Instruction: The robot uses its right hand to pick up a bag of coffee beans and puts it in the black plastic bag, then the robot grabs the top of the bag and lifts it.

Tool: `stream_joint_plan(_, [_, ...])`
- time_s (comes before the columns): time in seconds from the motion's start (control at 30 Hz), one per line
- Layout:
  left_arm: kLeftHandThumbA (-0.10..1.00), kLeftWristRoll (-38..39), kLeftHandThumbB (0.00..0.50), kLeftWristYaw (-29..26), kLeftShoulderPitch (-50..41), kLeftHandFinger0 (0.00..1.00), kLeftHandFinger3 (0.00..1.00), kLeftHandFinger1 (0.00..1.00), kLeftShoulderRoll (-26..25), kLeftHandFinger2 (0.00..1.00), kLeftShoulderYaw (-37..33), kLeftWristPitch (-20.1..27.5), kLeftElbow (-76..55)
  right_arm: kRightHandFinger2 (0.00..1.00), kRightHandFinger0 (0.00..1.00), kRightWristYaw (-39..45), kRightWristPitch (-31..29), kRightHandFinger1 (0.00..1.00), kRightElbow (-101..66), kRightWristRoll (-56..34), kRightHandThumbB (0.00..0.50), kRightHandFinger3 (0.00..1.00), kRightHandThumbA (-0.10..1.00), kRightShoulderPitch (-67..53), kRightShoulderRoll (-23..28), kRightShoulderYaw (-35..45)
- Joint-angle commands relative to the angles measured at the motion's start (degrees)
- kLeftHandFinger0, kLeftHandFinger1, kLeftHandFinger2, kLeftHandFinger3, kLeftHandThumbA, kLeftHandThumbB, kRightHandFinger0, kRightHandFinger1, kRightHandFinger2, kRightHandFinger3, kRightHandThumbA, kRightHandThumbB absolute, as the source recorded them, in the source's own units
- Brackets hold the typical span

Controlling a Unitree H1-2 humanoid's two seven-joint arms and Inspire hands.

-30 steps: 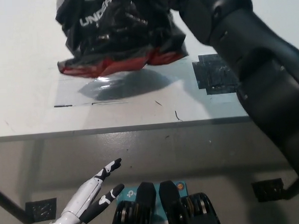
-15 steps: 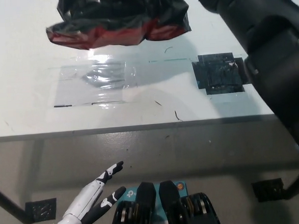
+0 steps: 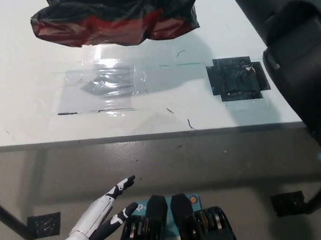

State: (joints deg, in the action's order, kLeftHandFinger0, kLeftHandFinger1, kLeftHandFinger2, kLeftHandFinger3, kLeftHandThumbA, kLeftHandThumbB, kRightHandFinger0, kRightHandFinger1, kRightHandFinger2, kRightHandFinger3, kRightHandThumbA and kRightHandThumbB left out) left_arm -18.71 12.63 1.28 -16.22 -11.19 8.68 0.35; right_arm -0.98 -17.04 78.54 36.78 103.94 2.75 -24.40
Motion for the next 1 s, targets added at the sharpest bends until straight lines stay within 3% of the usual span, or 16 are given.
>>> stream_joint_plan(0.0, [1.0, -0.37, 0.219, 0.0, 0.09, 1.0, 1.0, 1.0, -0.75, 1.0, -0.05, -0.01, -1.59, 0.73, 0.0, -3.88, 1.22, 0.31, -0.66, -2.37, 0.182, 0.76, -0.1, 8.61, 0.9, 1.47])
stream_joint_plan(0.3, [1.0, -1.88, 0.213, -0.62, -1.05, 1.0, 1.0, 1.0, -0.61, 1.0, -0.73, 0.45, -1.75, 0.68, 0.0, -4.28, 2.18, 0.26, -0.47, -1.97, 0.208, 0.69, -0.1, 7.32, -2.46, 0.79])
stream_joint_plan(0.4, [1.0, -2.46, 0.216, -0.32, -0.61, 1.0, 1.0, 1.0, -0.45, 1.0, -1.08, -0.42, -2.21, 0.63, 0.0, -4.62, 2.34, 0.22, -0.3, -2.55, 0.218, 0.6, -0.1, 6.89, -3.62, 1.29])
stream_joint_plan(0.8, [1.0, -5.83, 0.187, -0.38, -1.04, 1.0, 1.0, 1.0, -0.7, 1.0, -2.42, -1.25, -4.16, 0.63, 0.0, -6.88, 2.49, 0.19, 0.88, -3.16, 0.179, 0.67, -0.1, 4.98, -6.67, 2.01])
stream_joint_plan(0.97, [1.0, -5.99, 0.189, -0.4, -1.45, 1.0, 1.0, 1.0, -0.53, 1.0, -2.67, -0.7, -3.96, 0.66, 0.0, -7.01, 2.87, 0.21, 1.02, -2.69, 0.197, 0.68, -0.1, 2.72, -6.44, 1.54])
